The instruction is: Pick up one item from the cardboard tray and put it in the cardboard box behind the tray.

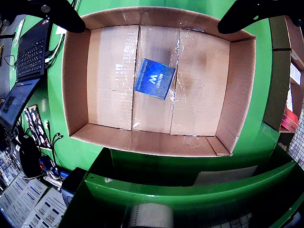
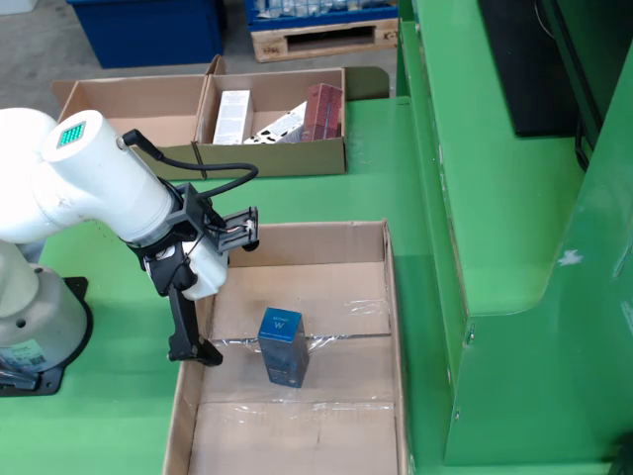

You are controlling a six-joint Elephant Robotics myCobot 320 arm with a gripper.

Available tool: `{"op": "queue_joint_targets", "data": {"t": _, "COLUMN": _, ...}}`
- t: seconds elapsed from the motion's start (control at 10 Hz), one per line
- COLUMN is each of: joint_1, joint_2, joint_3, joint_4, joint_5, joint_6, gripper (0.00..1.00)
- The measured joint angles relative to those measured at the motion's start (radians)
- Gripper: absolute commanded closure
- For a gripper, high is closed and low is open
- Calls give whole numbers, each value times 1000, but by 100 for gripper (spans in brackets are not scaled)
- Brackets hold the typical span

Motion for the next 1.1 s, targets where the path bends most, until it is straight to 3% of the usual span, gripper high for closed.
{"op": "queue_joint_targets", "data": {"t": 0.2, "joint_1": -6, "joint_2": -2, "joint_3": 0, "joint_4": 3, "joint_5": -2, "joint_6": -1, "gripper": 0}}
{"op": "queue_joint_targets", "data": {"t": 1.1, "joint_1": -5, "joint_2": -261, "joint_3": 370, "joint_4": -123, "joint_5": 8, "joint_6": -30, "gripper": 0}}
